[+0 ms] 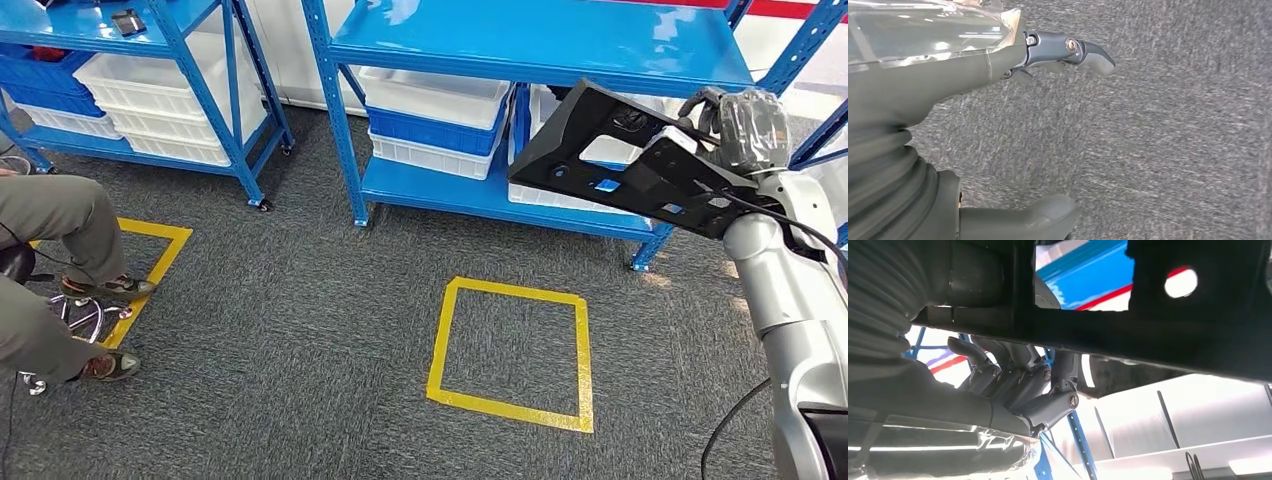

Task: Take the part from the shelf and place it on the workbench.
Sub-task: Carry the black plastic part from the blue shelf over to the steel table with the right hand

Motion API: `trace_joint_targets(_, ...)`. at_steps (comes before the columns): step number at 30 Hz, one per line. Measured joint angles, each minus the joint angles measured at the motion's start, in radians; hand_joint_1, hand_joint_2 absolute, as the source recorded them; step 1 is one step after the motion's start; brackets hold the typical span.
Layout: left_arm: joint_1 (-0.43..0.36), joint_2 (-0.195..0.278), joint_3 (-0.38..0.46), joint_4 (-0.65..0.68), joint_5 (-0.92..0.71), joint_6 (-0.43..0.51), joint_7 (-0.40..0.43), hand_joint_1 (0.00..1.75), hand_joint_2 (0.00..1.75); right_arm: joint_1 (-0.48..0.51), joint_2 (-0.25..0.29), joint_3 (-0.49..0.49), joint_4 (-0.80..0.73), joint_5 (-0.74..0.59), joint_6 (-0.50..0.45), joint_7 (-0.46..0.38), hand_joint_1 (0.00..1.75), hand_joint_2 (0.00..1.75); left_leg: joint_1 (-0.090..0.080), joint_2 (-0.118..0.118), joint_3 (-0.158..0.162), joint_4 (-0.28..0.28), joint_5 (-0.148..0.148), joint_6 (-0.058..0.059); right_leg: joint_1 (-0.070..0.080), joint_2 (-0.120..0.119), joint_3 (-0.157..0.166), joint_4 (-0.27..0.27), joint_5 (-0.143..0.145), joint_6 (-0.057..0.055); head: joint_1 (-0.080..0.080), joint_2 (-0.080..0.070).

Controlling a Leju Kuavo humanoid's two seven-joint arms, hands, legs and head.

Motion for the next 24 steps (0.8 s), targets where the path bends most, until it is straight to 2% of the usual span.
trace_joint_targets(1, -0.002, 0.0, 0.0, 0.0, 0.0, 0.0, 0.001, 0.0, 1.75, 0.0, -0.001, -0.001, 0.0, 0.001, 0.0, -0.001, 1.73, 1.75, 0.0, 0.0, 0.034, -0.033, 0.023, 0.005, 0.002, 0.001, -0.009, 0.0, 0.008, 0.001, 0.0, 0.0)
trace_joint_targets(2, -0.005, 0.001, 0.0, 0.0, -0.001, 0.0, 0.002, 0.0, 1.75, 0.0, -0.002, -0.002, -0.001, 0.001, 0.0, -0.002, 1.73, 1.75, -0.001, -0.001, 0.083, -0.091, 0.044, 0.012, 0.004, 0.001, -0.017, 0.0, 0.015, 0.003, 0.0, 0.0)
trace_joint_targets(3, -0.008, 0.002, 0.0, 0.0, -0.001, 0.001, 0.002, 0.0, 1.75, 0.0, -0.004, -0.004, -0.002, 0.001, 0.0, -0.002, 1.73, 1.75, -0.004, -0.001, 0.135, -0.163, 0.053, 0.021, 0.006, 0.001, -0.023, 0.0, 0.021, 0.007, 0.0, 0.0)
trace_joint_targets(4, -0.011, 0.004, 0.0, 0.0, -0.001, 0.002, 0.002, 0.0, 1.75, -0.002, -0.005, -0.006, -0.003, 0.002, 0.001, -0.003, 1.73, 1.75, -0.007, -0.001, 0.175, -0.221, 0.052, 0.028, 0.008, 0.0, -0.027, 0.0, 0.028, 0.011, 0.001, 0.0)
trace_joint_targets(5, -0.012, 0.005, 0.0, -0.001, -0.001, 0.003, 0.001, 0.0, 1.75, -0.004, -0.006, -0.007, -0.004, 0.002, 0.003, -0.004, 1.73, 1.75, -0.011, -0.002, 0.199, -0.261, 0.048, 0.034, 0.007, -0.001, -0.029, -0.001, 0.034, 0.017, 0.001, 0.0)
trace_joint_targets(6, -0.013, 0.007, 0.0, -0.001, -0.001, 0.005, 0.001, 0.0, 1.75, -0.006, -0.007, -0.008, -0.005, 0.003, 0.004, -0.004, 1.73, 1.75, -0.016, -0.001, 0.207, -0.28, 0.045, 0.039, 0.005, -0.003, -0.032, -0.003, 0.041, 0.025, 0.001, 0.0)
trace_joint_targets(8, -0.013, 0.007, 0.0, -0.001, -0.004, 0.008, -0.001, 0.0, 1.75, -0.009, -0.01, -0.008, -0.004, 0.004, 0.006, -0.005, 1.73, 1.75, -0.02, 0.001, 0.202, -0.297, 0.064, 0.049, 0.004, -0.004, -0.036, -0.005, 0.05, 0.04, 0.0, 0.0)
trace_joint_targets(9, -0.014, 0.006, 0.0, -0.001, -0.006, 0.008, -0.001, 0.0, 1.75, -0.009, -0.015, -0.008, -0.004, 0.004, 0.006, -0.006, 1.73, 1.75, -0.018, 0.002, 0.199, -0.307, 0.078, 0.054, 0.005, -0.003, -0.046, 0.006, 0.038, 0.041, 0.0, 0.0)
trace_joint_targets(10, -0.015, 0.005, 0.0, -0.001, -0.009, 0.008, -0.001, 0.0, 1.75, -0.01, -0.02, -0.009, -0.003, 0.003, 0.006, -0.008, 1.73, 1.75, -0.016, 0.004, 0.192, -0.316, 0.093, 0.06, 0.006, -0.002, -0.061, 0.037, 0.01, 0.038, 0.002, 0.0)
trace_joint_targets(11, -0.016, 0.004, 0.0, -0.001, -0.013, 0.008, 0.0, 0.0, 1.75, -0.01, -0.027, -0.01, -0.002, 0.002, 0.006, -0.008, 1.73, 1.75, -0.013, 0.005, 0.182, -0.32, 0.106, 0.063, 0.004, -0.002, -0.081, 0.087, -0.03, 0.032, 0.003, 0.0)
trace_joint_targets(12, -0.017, 0.004, 0.0, -0.001, -0.015, 0.007, 0.002, 0.0, 1.75, -0.009, -0.034, -0.012, -0.002, 0.0, 0.006, -0.009, 1.73, 1.75, -0.013, 0.004, 0.169, -0.322, 0.116, 0.067, 0.004, -0.001, -0.101, 0.151, -0.071, 0.027, 0.005, 0.0)
trace_joint_targets(13, -0.017, 0.003, 0.0, -0.001, -0.017, 0.007, 0.004, 0.0, 1.75, -0.007, -0.039, -0.013, -0.002, -0.002, 0.005, -0.01, 1.73, 1.75, -0.012, 0.004, 0.156, -0.321, 0.126, 0.067, 0.002, 0.0, -0.117, 0.214, -0.101, 0.027, 0.006, 0.0)
trace_joint_targets(14, -0.018, 0.002, -0.001, -0.001, -0.019, 0.007, 0.007, 0.0, 1.75, -0.003, -0.044, -0.014, -0.002, -0.003, 0.005, -0.011, 1.73, 1.75, -0.012, 0.005, 0.142, -0.321, 0.136, 0.065, -0.001, 0.0, -0.122, 0.258, -0.112, 0.034, 0.006, 0.0)
trace_joint_targets(15, -0.018, 0.0, -0.001, -0.001, -0.02, 0.006, 0.009, 0.0, 1.75, 0.0, -0.048, -0.015, -0.002, -0.005, 0.005, -0.012, 1.73, 1.75, -0.01, 0.006, 0.129, -0.319, 0.145, 0.061, -0.005, 0.0, -0.113, 0.273, -0.106, 0.046, 0.006, 0.0)
trace_joint_targets(16, -0.018, -0.002, -0.001, -0.001, -0.02, 0.006, 0.012, 0.0, 1.75, 0.003, -0.051, -0.016, -0.003, -0.005, 0.005, -0.014, 1.73, 1.75, -0.007, 0.007, 0.116, -0.317, 0.153, 0.056, -0.01, -0.001, -0.088, 0.252, -0.087, 0.062, 0.006, 0.0)
trace_joint_targets(17, -0.019, -0.004, -0.001, -0.001, -0.02, 0.006, 0.014, 0.0, 1.75, 0.005, -0.054, -0.016, -0.004, -0.006, 0.005, -0.015, 1.73, 1.75, -0.004, 0.007, 0.102, -0.311, 0.16, 0.051, -0.018, -0.002, -0.046, 0.201, -0.064, 0.078, 0.006, 0.0)
trace_joint_targets(18, -0.02, -0.005, -0.001, -0.001, -0.02, 0.006, 0.016, 0.0, 1.75, 0.005, -0.057, -0.017, -0.007, -0.006, 0.006, -0.015, 1.73, 1.75, -0.003, 0.009, 0.088, -0.304, 0.166, 0.044, -0.023, -0.002, 0.001, 0.135, -0.056, 0.09, 0.007, 0.0)
trace_joint_targets(19, -0.02, -0.006, -0.001, -0.001, -0.02, 0.006, 0.017, 0.0, 1.75, 0.006, -0.058, -0.017, -0.012, -0.005, 0.007, -0.014, 1.73, 1.75, -0.003, 0.009, 0.076, -0.294, 0.17, 0.037, -0.022, -0.001, 0.042, 0.073, -0.058, 0.094, 0.006, 0.0)
trace_joint_targets(20, -0.021, -0.006, -0.001, -0.001, -0.02, 0.006, 0.017, 0.0, 1.75, 0.007, -0.06, -0.018, -0.018, -0.004, 0.009, -0.012, 1.73, 1.75, -0.006, 0.009, 0.066, -0.287, 0.175, 0.031, -0.02, 0.0, 0.068, 0.029, -0.067, 0.093, 0.006, 0.0)
trace_joint_targets(21, -0.021, -0.006, -0.001, -0.001, -0.02, 0.006, 0.018, 0.0, 1.75, 0.011, -0.062, -0.018, -0.023, -0.003, 0.012, -0.009, 1.73, 1.75, -0.009, 0.009, 0.059, -0.281, 0.181, 0.026, -0.015, 0.001, 0.077, 0.01, -0.077, 0.087, 0.004, 0.0)
trace_joint_targets(22, -0.021, -0.008, -0.001, -0.001, -0.02, 0.005, 0.018, 0.0, 1.75, 0.016, -0.063, -0.018, -0.029, -0.001, 0.015, -0.005, 1.73, 1.75, -0.011, 0.008, 0.055, -0.278, 0.187, 0.022, -0.012, 0.002, 0.074, 0.008, -0.077, 0.079, 0.002, 0.0)
trace_joint_targets(23, -0.021, -0.009, -0.001, -0.001, -0.021, 0.004, 0.019, 0.0, 1.75, 0.021, -0.064, -0.017, -0.033, 0.0, 0.017, -0.001, 1.73, 1.75, -0.01, 0.007, 0.05, -0.276, 0.189, 0.018, -0.018, 0.001, 0.067, 0.012, -0.072, 0.071, 0.002, 0.0)
trace_joint_targets(24, -0.021, -0.009, -0.001, -0.001, -0.022, 0.002, 0.021, 0.0, 1.75, 0.026, -0.065, -0.017, -0.038, 0.002, 0.018, 0.003, 1.73, 1.75, -0.007, 0.007, 0.042, -0.266, 0.179, 0.015, -0.021, 0.0, 0.059, 0.015, -0.066, 0.061, 0.001, 0.0)
